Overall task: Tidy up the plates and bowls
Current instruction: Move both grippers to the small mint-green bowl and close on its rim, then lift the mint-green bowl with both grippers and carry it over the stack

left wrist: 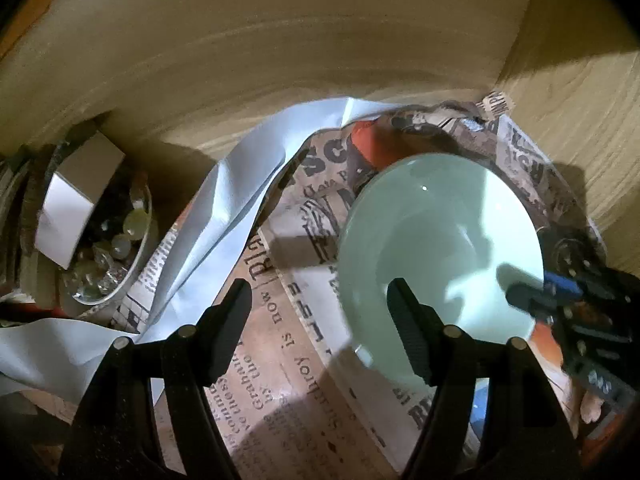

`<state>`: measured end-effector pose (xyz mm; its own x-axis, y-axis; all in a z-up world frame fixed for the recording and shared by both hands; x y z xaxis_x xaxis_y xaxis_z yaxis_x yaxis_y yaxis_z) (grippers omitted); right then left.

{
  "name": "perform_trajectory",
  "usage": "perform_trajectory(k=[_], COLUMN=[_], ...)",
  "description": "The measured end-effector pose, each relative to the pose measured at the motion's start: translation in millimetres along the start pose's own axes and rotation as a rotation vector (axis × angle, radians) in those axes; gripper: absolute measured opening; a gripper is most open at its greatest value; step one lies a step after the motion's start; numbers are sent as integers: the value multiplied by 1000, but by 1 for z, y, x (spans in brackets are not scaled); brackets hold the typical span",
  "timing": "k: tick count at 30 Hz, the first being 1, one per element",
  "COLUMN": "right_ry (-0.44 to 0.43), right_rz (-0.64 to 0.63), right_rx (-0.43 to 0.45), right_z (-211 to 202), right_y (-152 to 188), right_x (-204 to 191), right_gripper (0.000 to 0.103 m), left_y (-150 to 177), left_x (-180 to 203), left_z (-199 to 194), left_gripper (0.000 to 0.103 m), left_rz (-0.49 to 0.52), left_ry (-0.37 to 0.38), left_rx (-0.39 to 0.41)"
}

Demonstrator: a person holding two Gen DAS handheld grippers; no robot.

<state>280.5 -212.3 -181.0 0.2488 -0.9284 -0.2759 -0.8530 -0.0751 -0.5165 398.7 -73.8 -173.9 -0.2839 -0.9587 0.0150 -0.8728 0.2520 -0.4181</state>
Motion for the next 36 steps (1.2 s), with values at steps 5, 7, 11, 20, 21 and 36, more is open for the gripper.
perform_trajectory(k=[5, 7, 11, 20, 21, 36], right_ry=[-26, -40, -46, 5, 7, 32], right_rz=[-14, -5, 6, 13, 14, -22], right_rx=[-6, -12, -9, 21, 28, 199], right_z=[10, 10, 10, 3, 0, -66], right_y=[-6, -7, -9, -11, -11, -9], right_x=[-5, -2, -1, -7, -8, -48], right_gripper=[21, 21, 21, 21, 21, 21], left_y=[0, 1, 6, 8, 9, 36], left_x=[5, 9, 14, 20, 21, 18], left_z=[14, 19, 25, 22, 19, -62], left_gripper=[46, 33, 21, 20, 20, 20], left_rz=[30, 46, 79, 83, 85, 59], left_ry=[4, 6, 5, 20, 23, 58], left_rx=[-37, -56, -86, -97, -90, 66])
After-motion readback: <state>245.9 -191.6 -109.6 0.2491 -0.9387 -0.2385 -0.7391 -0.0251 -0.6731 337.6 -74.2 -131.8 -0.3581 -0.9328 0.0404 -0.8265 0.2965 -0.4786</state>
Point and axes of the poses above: each gripper's, at about its wrist camera, not at the fingertips, and z roughly the way its jaws point, x to its right, y to its underside, the point moved 3 cm from there along z, roughly the way its jaws point, and after that the axes turned 5 degrees about -x, right-handed, at the moved point
